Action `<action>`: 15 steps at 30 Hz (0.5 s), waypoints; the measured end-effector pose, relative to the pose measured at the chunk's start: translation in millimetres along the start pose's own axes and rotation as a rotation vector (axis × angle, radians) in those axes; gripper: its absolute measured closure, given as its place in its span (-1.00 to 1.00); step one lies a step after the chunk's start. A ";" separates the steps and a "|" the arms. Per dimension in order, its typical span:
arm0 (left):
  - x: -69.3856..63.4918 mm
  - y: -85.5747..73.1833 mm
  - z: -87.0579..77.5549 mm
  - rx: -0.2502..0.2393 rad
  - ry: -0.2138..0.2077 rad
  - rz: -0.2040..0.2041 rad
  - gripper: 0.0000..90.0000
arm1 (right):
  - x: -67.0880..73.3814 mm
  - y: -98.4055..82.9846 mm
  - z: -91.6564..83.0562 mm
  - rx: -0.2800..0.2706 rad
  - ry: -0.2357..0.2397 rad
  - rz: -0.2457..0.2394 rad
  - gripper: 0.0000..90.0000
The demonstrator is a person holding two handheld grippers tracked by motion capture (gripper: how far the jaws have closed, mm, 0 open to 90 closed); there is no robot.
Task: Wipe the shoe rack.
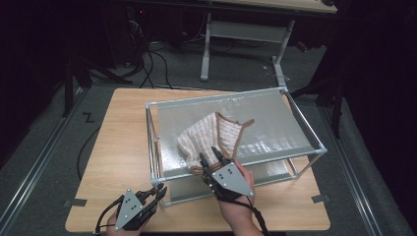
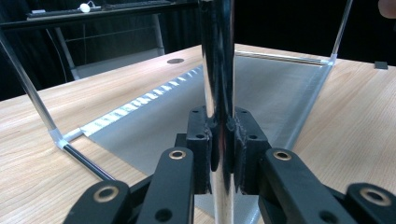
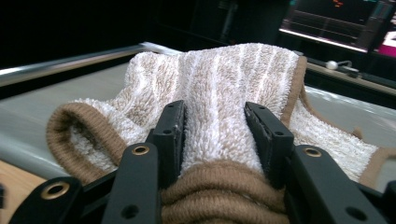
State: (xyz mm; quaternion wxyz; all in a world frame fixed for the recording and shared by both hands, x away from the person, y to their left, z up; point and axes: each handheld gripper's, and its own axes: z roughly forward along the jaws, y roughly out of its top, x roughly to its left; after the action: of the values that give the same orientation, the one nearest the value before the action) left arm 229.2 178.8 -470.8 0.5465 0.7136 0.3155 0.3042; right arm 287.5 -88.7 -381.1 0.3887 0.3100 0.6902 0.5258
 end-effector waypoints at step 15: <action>-1.6 0.3 -0.1 0.001 -0.001 0.002 0.76 | -75.8 -20.5 -26.3 0.023 -0.184 0.023 0.33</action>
State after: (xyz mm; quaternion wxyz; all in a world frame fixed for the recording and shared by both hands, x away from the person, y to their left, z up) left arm 228.2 177.6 -470.6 0.5461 0.7142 0.3149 0.3043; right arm 302.8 -170.1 -381.2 0.4406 0.3695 0.6540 0.4915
